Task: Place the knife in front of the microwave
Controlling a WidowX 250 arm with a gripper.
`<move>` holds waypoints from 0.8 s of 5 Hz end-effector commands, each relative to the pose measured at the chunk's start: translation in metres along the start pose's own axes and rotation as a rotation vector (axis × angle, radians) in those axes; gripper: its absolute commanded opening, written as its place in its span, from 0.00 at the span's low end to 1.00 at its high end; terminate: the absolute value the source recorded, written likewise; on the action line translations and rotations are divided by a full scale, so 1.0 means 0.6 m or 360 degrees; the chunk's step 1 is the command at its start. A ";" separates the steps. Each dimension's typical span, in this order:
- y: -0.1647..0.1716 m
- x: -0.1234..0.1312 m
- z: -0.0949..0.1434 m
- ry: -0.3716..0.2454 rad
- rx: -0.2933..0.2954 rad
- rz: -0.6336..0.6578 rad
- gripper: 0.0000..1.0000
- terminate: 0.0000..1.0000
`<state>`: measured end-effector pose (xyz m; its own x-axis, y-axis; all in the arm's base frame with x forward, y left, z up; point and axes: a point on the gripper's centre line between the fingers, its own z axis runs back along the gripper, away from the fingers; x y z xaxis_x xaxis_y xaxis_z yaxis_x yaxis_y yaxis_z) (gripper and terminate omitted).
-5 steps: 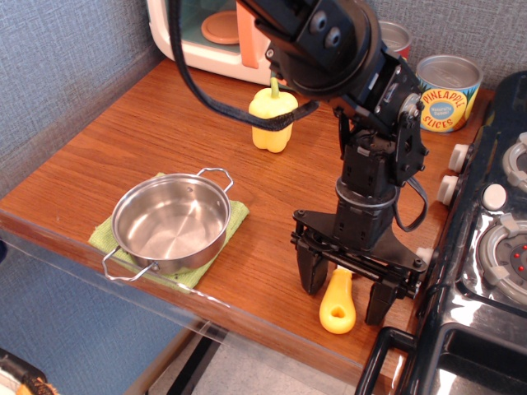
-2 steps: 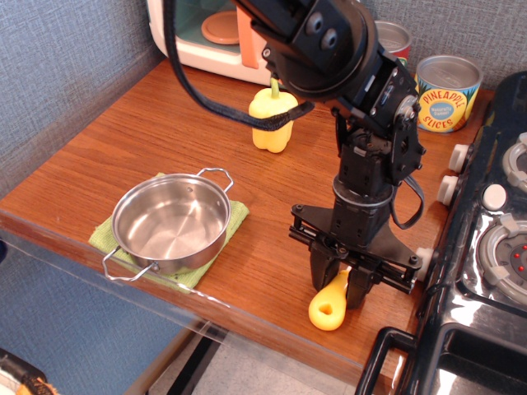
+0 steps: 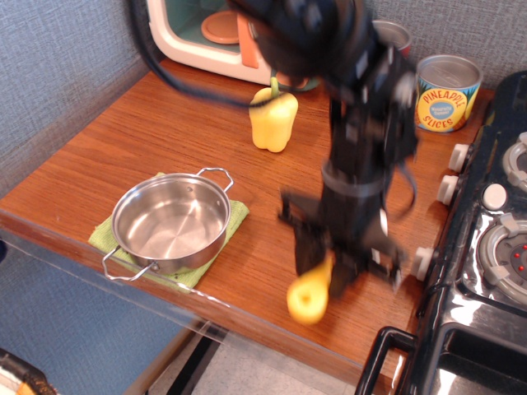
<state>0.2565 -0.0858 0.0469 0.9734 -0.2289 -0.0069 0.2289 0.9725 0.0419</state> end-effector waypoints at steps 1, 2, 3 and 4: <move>0.167 -0.012 0.113 -0.0199 0.0093 0.0276 0.00 0.00; 0.252 -0.026 0.113 -0.0120 0.0018 0.0424 0.00 0.00; 0.335 -0.035 0.095 -0.0041 -0.0008 0.0498 0.00 0.00; 0.422 -0.021 0.063 -0.0001 0.0040 0.0311 0.00 0.00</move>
<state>0.3084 0.1606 0.0744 0.9965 -0.0696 -0.0469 0.0716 0.9965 0.0431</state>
